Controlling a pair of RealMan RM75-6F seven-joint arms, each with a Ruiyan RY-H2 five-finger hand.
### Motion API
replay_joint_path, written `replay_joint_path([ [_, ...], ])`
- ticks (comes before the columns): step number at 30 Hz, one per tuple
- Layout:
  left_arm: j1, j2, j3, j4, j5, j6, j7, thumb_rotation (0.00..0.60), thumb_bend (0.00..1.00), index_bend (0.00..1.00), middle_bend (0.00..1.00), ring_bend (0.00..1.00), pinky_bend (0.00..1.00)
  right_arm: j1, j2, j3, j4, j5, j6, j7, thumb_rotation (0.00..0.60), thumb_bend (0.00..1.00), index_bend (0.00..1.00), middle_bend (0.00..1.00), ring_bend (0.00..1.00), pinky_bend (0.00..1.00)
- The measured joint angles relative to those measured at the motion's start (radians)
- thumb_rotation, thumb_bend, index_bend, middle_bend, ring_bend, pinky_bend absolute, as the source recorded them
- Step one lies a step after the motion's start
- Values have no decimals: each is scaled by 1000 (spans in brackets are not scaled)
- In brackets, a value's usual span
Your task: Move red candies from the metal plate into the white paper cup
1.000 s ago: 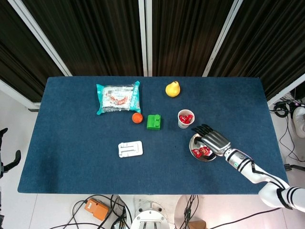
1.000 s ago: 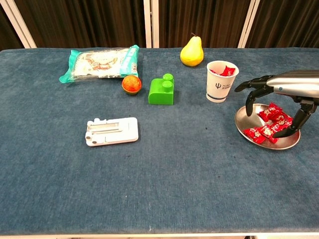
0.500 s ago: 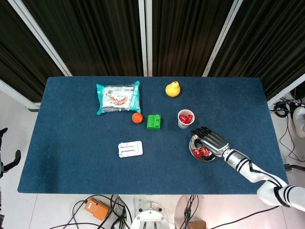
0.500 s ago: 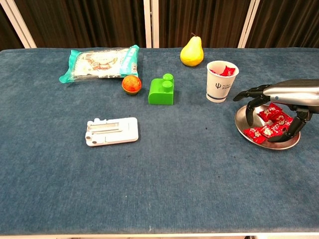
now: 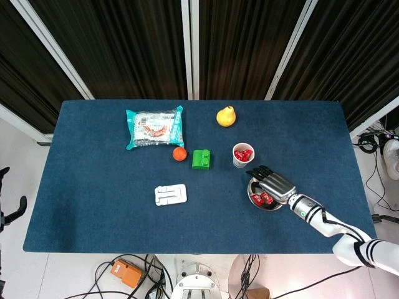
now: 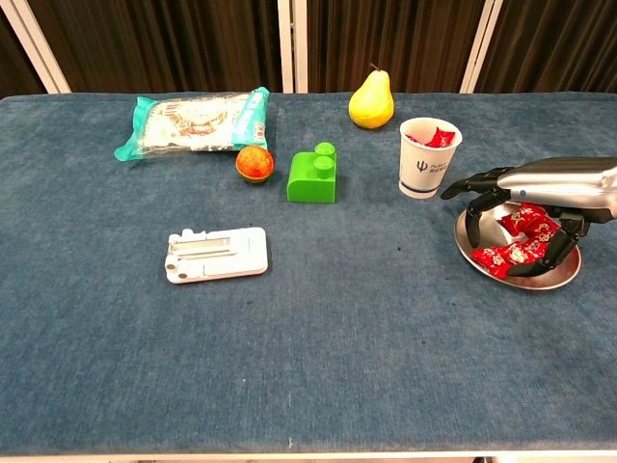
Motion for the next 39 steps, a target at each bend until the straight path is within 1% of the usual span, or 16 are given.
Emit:
replay_joint_path([
  [19, 0, 1, 0, 0, 0, -1, -2, 600, 348, 116, 0, 0, 0, 9, -6, -6, 1, 1, -11, -5, 600, 449, 511, 95, 0, 0],
  [27, 0, 1, 0, 0, 0, -2, -2, 600, 348, 117, 0, 0, 0, 13, -3, -12, -5, 0, -20, -12, 600, 502, 541, 95, 0, 0],
  [33, 0, 1, 0, 0, 0, -2, -2, 600, 348, 117, 0, 0, 0, 13, 8, -11, -13, 2, -16, -16, 600, 564, 586, 95, 0, 0],
  [39, -1, 1, 0, 0, 0, -2, -1, 600, 348, 118, 0, 0, 0, 9, 20, -8, -24, 4, -1, -21, 600, 583, 604, 95, 0, 0],
])
